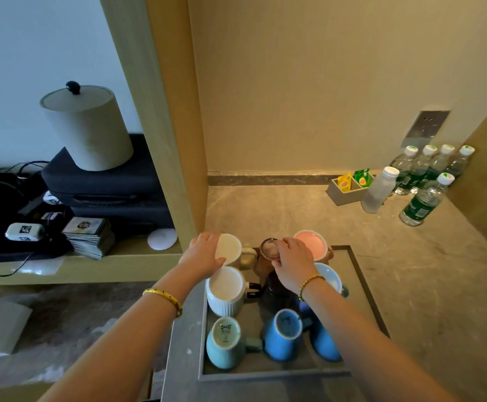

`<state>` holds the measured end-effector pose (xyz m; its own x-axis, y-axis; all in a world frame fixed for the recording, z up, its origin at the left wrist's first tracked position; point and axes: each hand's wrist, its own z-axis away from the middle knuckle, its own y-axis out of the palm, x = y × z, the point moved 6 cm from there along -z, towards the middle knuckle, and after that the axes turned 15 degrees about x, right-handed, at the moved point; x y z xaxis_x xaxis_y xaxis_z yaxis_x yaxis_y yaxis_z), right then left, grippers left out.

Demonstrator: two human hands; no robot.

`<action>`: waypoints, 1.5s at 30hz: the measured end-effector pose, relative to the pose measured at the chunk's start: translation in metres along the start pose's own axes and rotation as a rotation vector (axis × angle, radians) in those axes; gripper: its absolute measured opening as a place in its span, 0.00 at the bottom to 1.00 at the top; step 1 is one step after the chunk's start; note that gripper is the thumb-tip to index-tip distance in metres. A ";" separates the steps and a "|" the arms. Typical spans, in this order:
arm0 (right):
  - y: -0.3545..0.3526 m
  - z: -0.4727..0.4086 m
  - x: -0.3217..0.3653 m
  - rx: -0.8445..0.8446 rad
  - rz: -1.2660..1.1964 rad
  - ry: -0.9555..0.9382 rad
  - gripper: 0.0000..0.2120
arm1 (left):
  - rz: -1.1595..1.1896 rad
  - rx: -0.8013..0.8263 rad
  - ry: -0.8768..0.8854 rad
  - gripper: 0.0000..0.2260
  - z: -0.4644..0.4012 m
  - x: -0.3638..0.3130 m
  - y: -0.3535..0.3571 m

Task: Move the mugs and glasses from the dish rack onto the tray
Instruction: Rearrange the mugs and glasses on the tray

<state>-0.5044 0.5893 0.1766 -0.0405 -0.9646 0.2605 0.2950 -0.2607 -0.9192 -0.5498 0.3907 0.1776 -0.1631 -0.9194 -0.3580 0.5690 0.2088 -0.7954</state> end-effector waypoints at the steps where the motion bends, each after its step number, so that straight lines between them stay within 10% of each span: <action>1: -0.001 -0.007 -0.003 0.032 0.051 0.010 0.19 | -0.023 0.032 0.008 0.32 -0.006 -0.001 0.000; 16: 0.006 -0.056 -0.004 0.379 0.332 -0.088 0.31 | -0.114 0.232 0.050 0.39 -0.048 -0.008 0.009; 34: 0.008 -0.046 -0.003 0.259 0.252 -0.125 0.29 | -0.029 0.022 -0.242 0.32 -0.033 -0.013 0.011; 39: -0.001 -0.029 0.025 -0.027 0.131 -0.340 0.10 | -0.007 -0.148 -0.171 0.32 -0.018 -0.002 0.012; 42: 0.011 -0.025 0.042 0.109 0.148 -0.411 0.11 | 0.081 -0.387 -0.071 0.25 0.002 0.013 0.010; 45: 0.033 -0.024 0.052 0.377 0.229 -0.398 0.21 | 0.199 -0.210 -0.042 0.24 0.008 0.027 0.027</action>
<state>-0.5195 0.5296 0.1531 0.4040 -0.8864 0.2260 0.5757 0.0543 -0.8159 -0.5328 0.3687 0.1504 -0.0292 -0.8656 -0.5000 0.4068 0.4466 -0.7969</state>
